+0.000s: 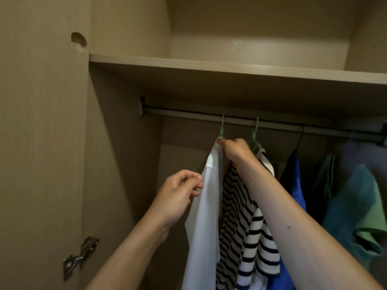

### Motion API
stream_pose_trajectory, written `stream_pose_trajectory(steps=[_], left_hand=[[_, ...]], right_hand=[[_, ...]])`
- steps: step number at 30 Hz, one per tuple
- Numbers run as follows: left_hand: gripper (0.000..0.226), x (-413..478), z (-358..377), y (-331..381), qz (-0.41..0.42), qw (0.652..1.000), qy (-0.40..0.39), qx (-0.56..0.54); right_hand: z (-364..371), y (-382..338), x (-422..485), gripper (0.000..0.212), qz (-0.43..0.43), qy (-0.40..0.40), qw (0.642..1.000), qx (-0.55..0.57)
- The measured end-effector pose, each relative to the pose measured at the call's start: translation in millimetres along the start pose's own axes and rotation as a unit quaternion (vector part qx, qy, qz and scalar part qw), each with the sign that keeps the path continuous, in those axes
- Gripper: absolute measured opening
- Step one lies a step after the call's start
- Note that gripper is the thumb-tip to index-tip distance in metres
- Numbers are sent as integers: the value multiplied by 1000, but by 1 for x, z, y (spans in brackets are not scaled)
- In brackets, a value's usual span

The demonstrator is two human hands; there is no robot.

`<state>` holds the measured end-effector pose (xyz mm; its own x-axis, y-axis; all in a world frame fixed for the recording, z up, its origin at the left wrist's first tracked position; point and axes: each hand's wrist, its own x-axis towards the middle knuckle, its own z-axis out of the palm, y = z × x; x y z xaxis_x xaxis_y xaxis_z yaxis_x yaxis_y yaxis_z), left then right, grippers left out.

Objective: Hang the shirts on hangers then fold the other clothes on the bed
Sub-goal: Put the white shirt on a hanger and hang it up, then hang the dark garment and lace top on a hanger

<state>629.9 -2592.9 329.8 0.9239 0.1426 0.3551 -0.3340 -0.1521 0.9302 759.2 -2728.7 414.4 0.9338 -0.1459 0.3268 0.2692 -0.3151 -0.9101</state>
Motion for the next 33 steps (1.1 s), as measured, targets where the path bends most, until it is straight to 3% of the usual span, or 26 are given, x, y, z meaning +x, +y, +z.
stream_pose_trajectory(steps=[3, 5, 9, 11, 15, 21, 28, 30, 33], left_hand=[[17, -9, -7, -4, 7, 1000, 18, -8], [17, -20, -16, -10, 7, 999, 39, -11], [17, -61, -48, -22, 17, 995, 95, -29], [28, -92, -69, -28, 22, 990, 137, -33], [42, -179, -122, -32, 24, 973, 231, -14], [51, -325, -202, -23, 22, 904, 425, 31], [49, -491, -269, -2, -14, 828, 554, 88], [47, -536, -294, 5, -27, 812, 574, 104], [36, -592, -333, 10, -54, 785, 608, 104]], right_hand=[[3, 3, -32, 29, -61, 28, 993, 96], [15, 9, -59, 23, -87, 1, 986, 141], [54, 25, -115, 13, -97, -94, 966, 218], [78, 31, -145, 10, -96, -153, 949, 258], [128, 39, -226, 9, -75, -308, 895, 314], [195, 16, -370, 21, -53, -489, 804, 334], [248, -29, -557, 26, -78, -656, 690, 297], [265, -42, -615, 18, -79, -683, 671, 278], [291, -58, -686, 14, -65, -696, 672, 246]])
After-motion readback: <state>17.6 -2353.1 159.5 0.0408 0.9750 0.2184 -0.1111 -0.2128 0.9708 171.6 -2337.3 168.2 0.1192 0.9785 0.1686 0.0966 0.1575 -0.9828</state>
